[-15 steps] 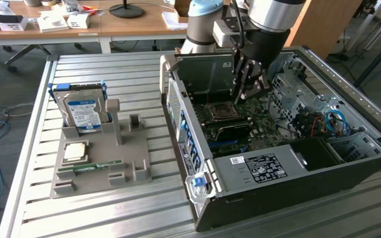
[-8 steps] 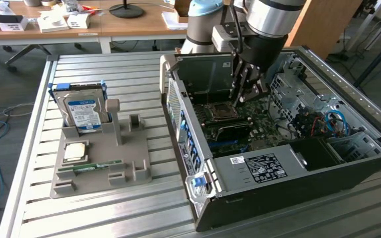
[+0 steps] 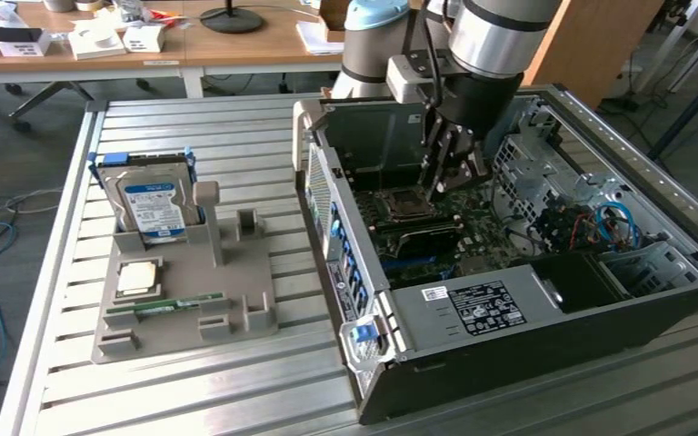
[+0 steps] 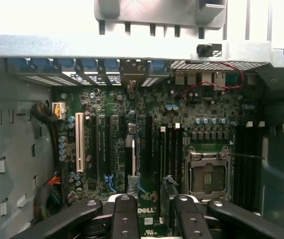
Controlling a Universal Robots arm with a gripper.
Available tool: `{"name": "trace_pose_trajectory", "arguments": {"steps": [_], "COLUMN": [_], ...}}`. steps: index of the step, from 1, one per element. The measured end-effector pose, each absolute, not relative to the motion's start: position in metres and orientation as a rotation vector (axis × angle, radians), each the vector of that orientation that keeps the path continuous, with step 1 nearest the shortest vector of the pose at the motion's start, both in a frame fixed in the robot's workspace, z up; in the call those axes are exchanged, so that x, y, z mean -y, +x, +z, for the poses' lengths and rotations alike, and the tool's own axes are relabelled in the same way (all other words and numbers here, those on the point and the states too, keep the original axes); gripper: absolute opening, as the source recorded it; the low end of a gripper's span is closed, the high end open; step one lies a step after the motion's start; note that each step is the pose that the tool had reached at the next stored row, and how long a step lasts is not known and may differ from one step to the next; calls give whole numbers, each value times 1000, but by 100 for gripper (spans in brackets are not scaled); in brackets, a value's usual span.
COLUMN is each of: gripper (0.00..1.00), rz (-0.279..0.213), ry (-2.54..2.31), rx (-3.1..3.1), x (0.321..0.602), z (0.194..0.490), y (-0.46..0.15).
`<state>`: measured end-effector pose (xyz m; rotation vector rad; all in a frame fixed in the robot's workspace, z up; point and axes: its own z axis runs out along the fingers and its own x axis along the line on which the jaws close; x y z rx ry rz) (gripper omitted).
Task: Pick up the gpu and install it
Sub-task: 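Insert the gpu into the slot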
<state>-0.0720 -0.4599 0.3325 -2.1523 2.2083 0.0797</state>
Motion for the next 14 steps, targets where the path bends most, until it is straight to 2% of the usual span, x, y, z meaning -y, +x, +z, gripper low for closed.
{"name": "trace_pose_trajectory", "arguments": {"steps": [14], "gripper": [33], "rz": [80], "ry": [-2153], "rx": [-2208], "x": [460], "z": [325], "y": [-72]}}
